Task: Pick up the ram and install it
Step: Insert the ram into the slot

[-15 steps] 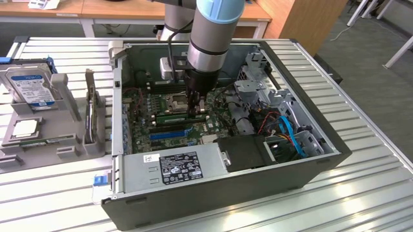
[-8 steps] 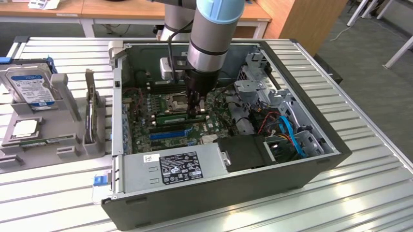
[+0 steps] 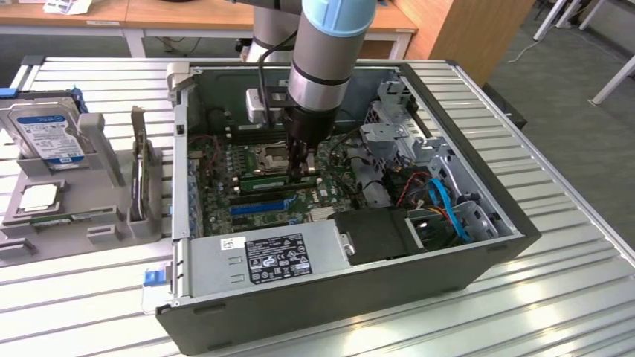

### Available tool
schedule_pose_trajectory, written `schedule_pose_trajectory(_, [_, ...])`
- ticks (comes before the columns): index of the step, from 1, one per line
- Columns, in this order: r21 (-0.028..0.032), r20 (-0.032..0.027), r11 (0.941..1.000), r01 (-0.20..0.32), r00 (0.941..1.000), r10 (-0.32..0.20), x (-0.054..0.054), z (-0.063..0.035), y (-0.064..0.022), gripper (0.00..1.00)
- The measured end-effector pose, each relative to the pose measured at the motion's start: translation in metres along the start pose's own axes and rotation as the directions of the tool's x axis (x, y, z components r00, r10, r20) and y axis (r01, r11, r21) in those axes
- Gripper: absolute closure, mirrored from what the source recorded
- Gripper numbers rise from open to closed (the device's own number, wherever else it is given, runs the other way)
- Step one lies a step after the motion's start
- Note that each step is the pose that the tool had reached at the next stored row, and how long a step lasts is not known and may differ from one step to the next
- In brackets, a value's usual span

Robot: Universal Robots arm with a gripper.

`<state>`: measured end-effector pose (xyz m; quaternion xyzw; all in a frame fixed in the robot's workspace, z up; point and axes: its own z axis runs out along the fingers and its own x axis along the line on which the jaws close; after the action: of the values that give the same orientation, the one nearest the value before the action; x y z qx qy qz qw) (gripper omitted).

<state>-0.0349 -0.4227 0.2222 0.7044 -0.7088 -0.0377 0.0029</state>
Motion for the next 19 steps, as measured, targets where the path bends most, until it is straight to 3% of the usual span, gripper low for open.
schedule_pose_trajectory(8, [0.0,0.0,1.0,0.0,1.0,0.0,0.0,0.0,0.0,0.81])
schedule_pose_trajectory(10, [0.0,0.0,1.0,0.0,1.0,0.0,0.0,0.0,0.0,0.79])
schedule_pose_trajectory(11, [0.0,0.0,1.0,0.0,1.0,0.0,0.0,0.0,0.0,0.73])
schedule_pose_trajectory(19, [-0.0001,-0.0002,1.0,0.0,1.0,0.0,0.0,-0.0005,0.0,0.73])
